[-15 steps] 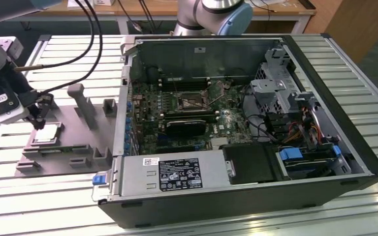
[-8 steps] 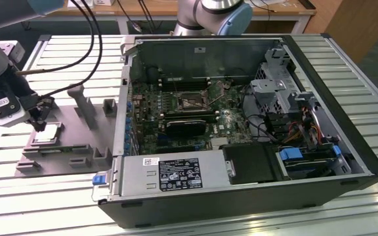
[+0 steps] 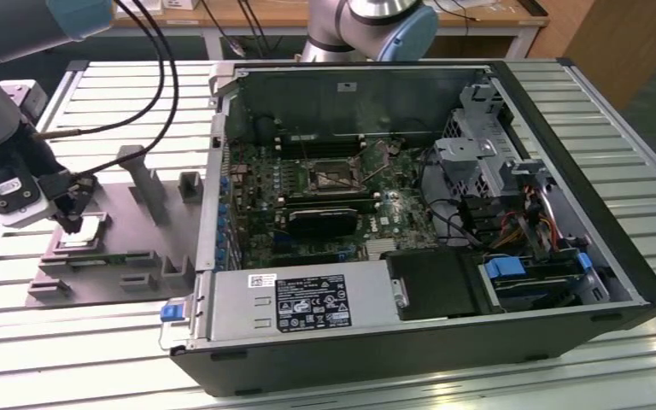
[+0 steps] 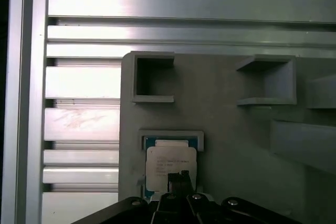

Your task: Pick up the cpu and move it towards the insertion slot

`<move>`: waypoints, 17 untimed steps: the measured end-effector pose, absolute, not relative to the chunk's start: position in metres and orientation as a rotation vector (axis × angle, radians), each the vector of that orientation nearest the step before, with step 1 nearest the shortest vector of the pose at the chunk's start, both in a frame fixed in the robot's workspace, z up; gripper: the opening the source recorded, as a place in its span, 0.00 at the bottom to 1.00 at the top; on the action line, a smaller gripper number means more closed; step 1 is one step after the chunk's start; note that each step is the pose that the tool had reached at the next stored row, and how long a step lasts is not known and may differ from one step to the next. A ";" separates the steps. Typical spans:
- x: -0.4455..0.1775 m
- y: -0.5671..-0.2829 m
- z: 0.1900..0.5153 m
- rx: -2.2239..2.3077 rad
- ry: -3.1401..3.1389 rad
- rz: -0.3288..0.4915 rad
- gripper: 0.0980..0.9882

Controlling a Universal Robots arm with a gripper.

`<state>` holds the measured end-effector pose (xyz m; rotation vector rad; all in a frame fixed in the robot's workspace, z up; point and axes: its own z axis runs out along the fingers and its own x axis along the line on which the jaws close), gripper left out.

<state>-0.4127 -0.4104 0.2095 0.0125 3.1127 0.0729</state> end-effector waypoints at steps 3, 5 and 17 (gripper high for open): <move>-0.413 -0.410 0.205 0.013 3.113 0.073 0.00; -0.413 -0.410 0.203 0.014 3.113 0.073 0.00; -0.413 -0.410 0.202 0.014 3.113 0.073 0.15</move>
